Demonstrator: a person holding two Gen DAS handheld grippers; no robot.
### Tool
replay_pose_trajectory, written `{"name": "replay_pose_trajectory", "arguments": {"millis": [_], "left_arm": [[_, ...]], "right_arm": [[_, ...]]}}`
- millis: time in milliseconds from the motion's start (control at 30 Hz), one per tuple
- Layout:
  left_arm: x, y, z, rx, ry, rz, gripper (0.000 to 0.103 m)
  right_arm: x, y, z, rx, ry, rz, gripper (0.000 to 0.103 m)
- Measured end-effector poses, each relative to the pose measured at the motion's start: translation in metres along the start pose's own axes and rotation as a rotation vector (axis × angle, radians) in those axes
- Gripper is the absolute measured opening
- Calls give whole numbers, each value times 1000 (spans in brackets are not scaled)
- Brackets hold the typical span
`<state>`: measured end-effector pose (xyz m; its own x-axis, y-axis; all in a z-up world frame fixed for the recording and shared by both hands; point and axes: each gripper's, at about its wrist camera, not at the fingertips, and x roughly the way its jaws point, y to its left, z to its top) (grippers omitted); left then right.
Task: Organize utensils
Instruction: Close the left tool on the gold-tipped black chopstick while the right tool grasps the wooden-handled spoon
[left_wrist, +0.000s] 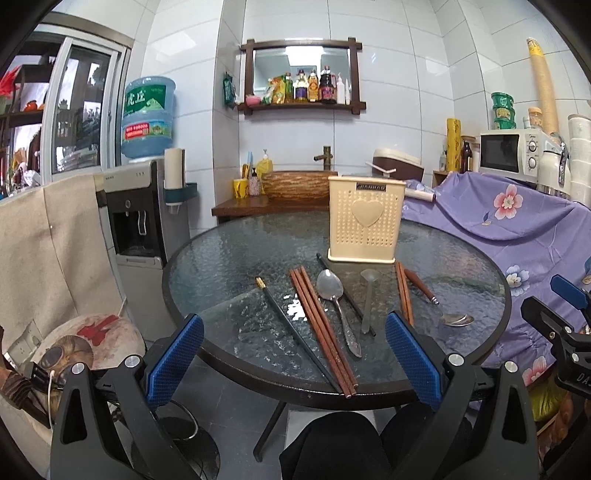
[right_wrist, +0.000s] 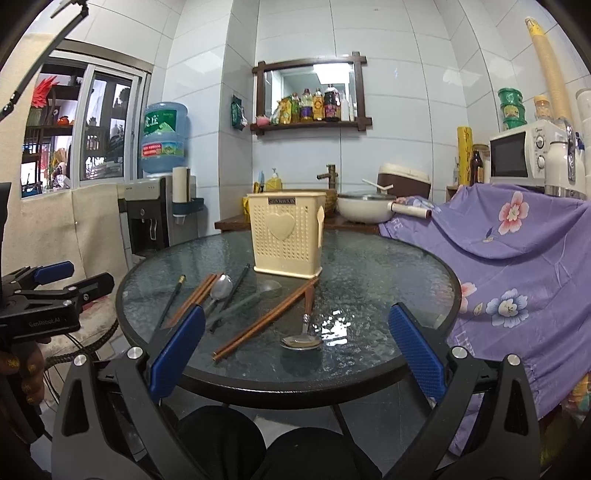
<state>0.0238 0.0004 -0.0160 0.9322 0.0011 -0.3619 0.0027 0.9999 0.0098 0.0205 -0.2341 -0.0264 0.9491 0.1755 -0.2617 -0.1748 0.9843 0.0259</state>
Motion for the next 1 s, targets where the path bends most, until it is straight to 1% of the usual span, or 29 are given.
{"name": "replay_pose_trajectory", "arguments": {"millis": [100, 267, 300, 400, 500, 567, 633, 700, 767, 833, 933, 1000], "left_arm": [[19, 7, -3, -16, 65, 10, 97], [46, 24, -4, -53, 159, 25, 97], [50, 28, -3, -59, 173, 29, 97], [64, 36, 4, -59, 203, 34, 97], [80, 40, 15, -37, 231, 38, 91], [89, 40, 21, -25, 237, 47, 89], [101, 40, 27, -15, 257, 44, 85], [115, 41, 32, -20, 287, 24, 81], [127, 42, 35, -14, 319, 18, 76], [142, 44, 38, -14, 359, 5, 66], [156, 47, 40, -51, 398, -18, 59], [163, 47, 41, -65, 413, -24, 57]], "right_arm": [[17, -6, -2, 14, 51, -44, 98], [49, -16, 3, 39, 151, -60, 98], [58, -17, 4, 35, 183, -67, 98], [81, -18, 12, 20, 241, -68, 98], [102, -17, 23, -11, 285, -72, 97], [113, -16, 28, -25, 308, -64, 95], [127, -15, 33, -33, 345, -42, 89], [141, -13, 34, -47, 390, -20, 85], [154, -11, 33, -69, 430, -8, 80], [166, -12, 32, -78, 467, -8, 72], [182, -18, 32, -42, 510, 2, 64], [192, -20, 32, -22, 535, 9, 63]]}}
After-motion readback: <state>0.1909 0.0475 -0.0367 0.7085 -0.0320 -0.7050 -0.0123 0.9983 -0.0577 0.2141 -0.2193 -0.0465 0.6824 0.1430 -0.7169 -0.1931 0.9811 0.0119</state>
